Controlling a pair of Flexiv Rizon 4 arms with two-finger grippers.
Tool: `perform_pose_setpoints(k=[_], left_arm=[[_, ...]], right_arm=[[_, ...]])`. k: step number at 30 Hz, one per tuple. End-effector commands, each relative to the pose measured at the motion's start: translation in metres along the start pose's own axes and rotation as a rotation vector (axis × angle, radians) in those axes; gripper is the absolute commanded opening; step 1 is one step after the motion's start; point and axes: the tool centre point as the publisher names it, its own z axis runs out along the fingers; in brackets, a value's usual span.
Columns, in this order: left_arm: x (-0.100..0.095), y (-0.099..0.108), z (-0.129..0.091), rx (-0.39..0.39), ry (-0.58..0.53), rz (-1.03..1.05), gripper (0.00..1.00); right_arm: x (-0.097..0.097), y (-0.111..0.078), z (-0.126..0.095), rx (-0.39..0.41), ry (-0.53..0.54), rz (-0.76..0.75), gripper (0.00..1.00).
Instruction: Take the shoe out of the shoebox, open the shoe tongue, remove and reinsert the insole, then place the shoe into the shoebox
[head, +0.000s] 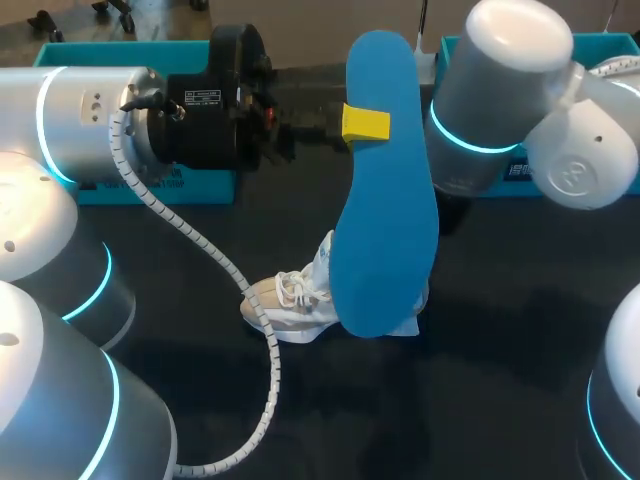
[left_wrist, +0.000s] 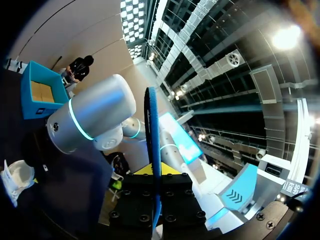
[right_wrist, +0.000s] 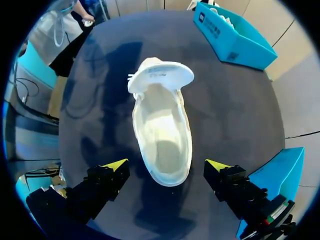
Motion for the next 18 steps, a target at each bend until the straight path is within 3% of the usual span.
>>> perform_pose_setpoints(k=[1,11,18], left_arm=[[-0.001,0.001,0.003,0.002,0.001,0.001,0.00],[-0.001,0.001,0.003,0.002,0.001,0.001,0.00],[-0.001,0.001,0.003,0.002,0.001,0.001,0.00]], right_arm=[[-0.005,0.013,0.011,0.006,0.003,0.001,1.00],[-0.027,0.039,0.040,-0.028,0.018,-0.055,1.00],[-0.033,0.044,0.069,0.028,0.056,-0.081,1.00]])
